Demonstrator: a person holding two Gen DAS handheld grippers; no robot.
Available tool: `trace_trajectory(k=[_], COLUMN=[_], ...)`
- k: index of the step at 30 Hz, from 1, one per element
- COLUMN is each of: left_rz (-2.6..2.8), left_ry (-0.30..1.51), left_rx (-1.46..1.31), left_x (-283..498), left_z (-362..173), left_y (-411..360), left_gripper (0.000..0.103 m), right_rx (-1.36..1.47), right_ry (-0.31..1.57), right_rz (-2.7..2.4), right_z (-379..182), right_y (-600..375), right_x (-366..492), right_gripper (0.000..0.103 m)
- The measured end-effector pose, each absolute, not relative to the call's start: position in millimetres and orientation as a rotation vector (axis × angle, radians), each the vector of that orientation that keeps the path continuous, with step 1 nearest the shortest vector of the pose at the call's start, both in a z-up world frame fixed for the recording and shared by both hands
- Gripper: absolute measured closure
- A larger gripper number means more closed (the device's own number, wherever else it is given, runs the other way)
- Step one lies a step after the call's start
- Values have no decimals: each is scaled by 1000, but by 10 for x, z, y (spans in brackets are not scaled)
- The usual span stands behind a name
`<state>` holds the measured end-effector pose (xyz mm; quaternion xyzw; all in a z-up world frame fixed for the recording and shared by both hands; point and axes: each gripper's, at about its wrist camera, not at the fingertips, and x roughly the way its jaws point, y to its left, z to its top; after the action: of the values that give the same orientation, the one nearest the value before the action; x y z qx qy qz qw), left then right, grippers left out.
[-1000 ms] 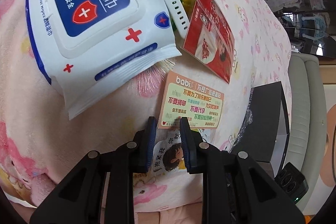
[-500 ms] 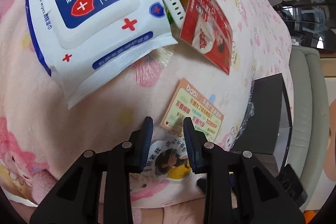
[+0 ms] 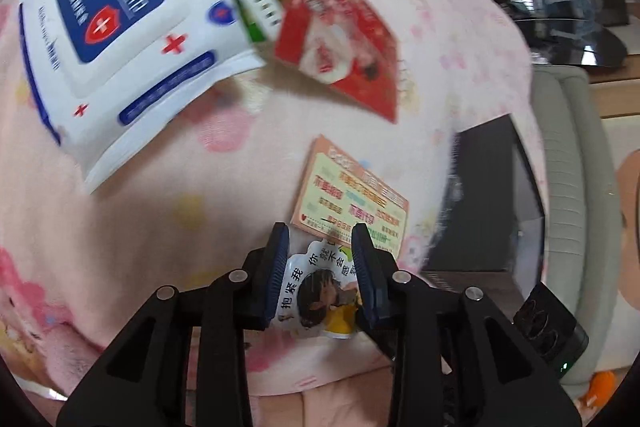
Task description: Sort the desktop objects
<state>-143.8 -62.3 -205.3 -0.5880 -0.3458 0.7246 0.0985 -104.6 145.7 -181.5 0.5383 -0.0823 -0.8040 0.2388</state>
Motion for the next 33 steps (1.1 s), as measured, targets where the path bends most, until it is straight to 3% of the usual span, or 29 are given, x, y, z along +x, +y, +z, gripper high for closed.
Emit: trace_trajectory(k=[4,9,14,19,26,33], left_rz=[2160,2183,2143,2135,2143,2166], left_ry=[-1001,-1037,-948,-857,-861,-821], left_rx=[-1801,-1810,-1905,-1869,-1792,-1892], left_x=[-1447,-1413,-1442,-1432,-1408,-1434], left_z=[-2118,-2131,-2234,-2168,-2058,-2173], left_y=[-636,-710,-577,-454,-451,-414], left_gripper=[71,71,71,69,68,69], right_rx=[1417,1531,1569,1533,1444,1520], right_ry=[-319,-238,-177,-242,-316,-290], right_rz=[-2263,-2243,-2239,-2195,-2218,-2236], right_z=[-1635,-1845,-1989,-1980,-1771,-1850], right_y=[1654,1553,1465,1467,1524,1557], right_x=[-1091,-1108,-1119,-1114,-1064,-1091], right_gripper=[60,60,60,60,61,61])
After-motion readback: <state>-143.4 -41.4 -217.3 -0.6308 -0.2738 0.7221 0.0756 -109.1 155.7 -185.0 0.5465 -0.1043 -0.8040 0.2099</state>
